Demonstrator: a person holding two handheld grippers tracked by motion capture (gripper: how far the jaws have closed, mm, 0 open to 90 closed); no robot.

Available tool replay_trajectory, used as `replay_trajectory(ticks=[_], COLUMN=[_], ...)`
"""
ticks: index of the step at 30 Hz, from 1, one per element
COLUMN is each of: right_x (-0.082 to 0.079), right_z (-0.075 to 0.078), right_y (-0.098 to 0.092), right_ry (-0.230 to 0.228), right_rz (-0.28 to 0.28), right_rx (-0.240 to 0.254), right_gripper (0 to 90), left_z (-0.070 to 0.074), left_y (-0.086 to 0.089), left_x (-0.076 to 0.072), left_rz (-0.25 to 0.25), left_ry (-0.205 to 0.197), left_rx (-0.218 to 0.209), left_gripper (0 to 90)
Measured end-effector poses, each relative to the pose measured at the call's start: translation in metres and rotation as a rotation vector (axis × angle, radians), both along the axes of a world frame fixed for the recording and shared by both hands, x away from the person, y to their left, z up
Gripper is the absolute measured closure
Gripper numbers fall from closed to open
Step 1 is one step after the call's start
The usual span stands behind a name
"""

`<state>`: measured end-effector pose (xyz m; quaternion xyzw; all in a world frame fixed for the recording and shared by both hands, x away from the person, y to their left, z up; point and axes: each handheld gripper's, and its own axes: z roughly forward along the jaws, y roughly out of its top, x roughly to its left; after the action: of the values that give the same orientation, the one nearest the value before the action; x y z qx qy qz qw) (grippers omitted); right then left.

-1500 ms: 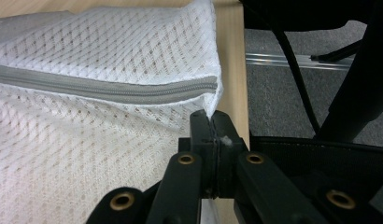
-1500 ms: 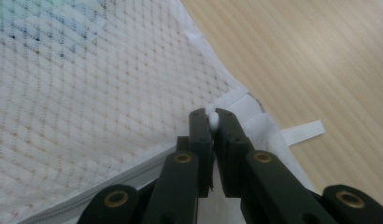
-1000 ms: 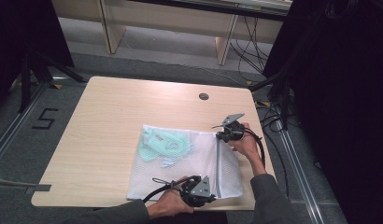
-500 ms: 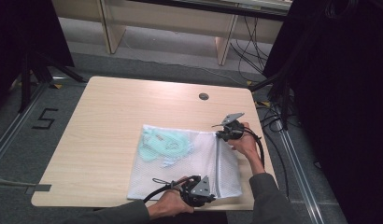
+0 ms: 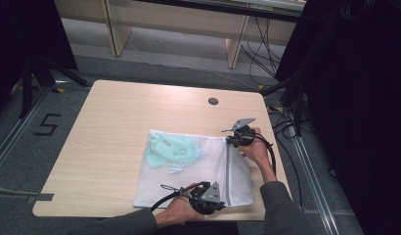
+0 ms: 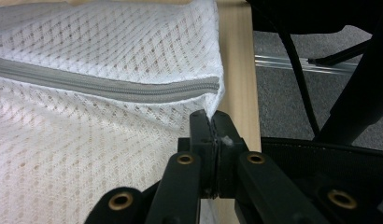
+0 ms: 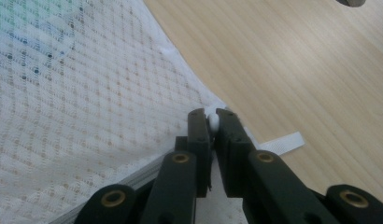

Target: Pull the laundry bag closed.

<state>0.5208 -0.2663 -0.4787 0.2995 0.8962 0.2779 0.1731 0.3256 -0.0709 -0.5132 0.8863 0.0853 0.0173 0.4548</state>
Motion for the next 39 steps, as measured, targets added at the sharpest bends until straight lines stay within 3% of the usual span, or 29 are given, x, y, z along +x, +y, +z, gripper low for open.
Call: replay_trajectory(ticks=[4, 7, 9, 12, 15, 20, 27, 30, 31, 33, 34, 36, 38, 39], right_x=[0.001, 0.001, 0.001, 0.001, 0.0, -0.009, -0.022, -0.03, -0.03, -0.037, -0.04, -0.046, -0.052, -0.056], right_z=[-0.001, -0.001, -0.001, 0.0, 0.005, 0.012, 0.024, 0.027, 0.027, 0.029, 0.031, 0.031, 0.032, 0.035], right_y=[0.0, 0.0, 0.0, -0.001, -0.001, 0.004, 0.006, 0.007, 0.007, 0.009, 0.009, 0.012, 0.014, 0.013], right_ry=[-0.005, -0.023, -0.014, -0.015, -0.019, -0.02, -0.038, -0.037, -0.067, -0.044, -0.01, -0.046, -0.051, -0.024], right_rz=[0.006, 0.001, -0.022, -0.046, -0.06, -0.071, -0.067, -0.089, -0.081, -0.108, -0.112, -0.11, -0.105, -0.099], right_rx=[-0.005, -0.007, -0.006, -0.002, 0.042, 0.042, 0.052, 0.091, 0.099, 0.116, 0.118, 0.125, 0.144, 0.132], right_gripper=[84.8, 83.0, 78.3, 71.8, 65.7, 57.7, 49.9, 47.5, 46.4, 44.2, 43.4, 42.3, 41.4, 41.0], left_z=[0.0, 0.0, 0.001, 0.003, 0.009, 0.019, 0.031, 0.035, 0.036, 0.039, 0.04, 0.042, 0.045, 0.045], left_y=[0.0, 0.0, 0.0, 0.001, 0.006, 0.018, 0.048, 0.065, 0.071, 0.082, 0.087, 0.097, 0.107, 0.111], left_x=[0.001, 0.002, 0.001, 0.0, 0.001, 0.003, 0.013, 0.016, 0.018, 0.021, 0.023, 0.025, 0.028, 0.029], left_rz=[0.008, 0.01, -0.001, 0.013, 0.025, 0.072, 0.161, 0.2, 0.209, 0.243, 0.251, 0.285, 0.295, 0.314], left_ry=[0.0, 0.015, 0.025, 0.02, 0.029, 0.027, 0.023, 0.034, 0.023, 0.025, 0.028, 0.029, 0.02, 0.025], left_rx=[-0.001, -0.003, -0.001, 0.006, -0.009, -0.028, -0.011, -0.023, -0.018, -0.018, -0.022, -0.034, -0.025, -0.038], left_gripper=[87.7, 81.0, 77.4, 65.1, 60.9, 52.4, 39.0, 35.3, 34.6, 33.7, 32.8, 31.2, 29.3, 28.1])
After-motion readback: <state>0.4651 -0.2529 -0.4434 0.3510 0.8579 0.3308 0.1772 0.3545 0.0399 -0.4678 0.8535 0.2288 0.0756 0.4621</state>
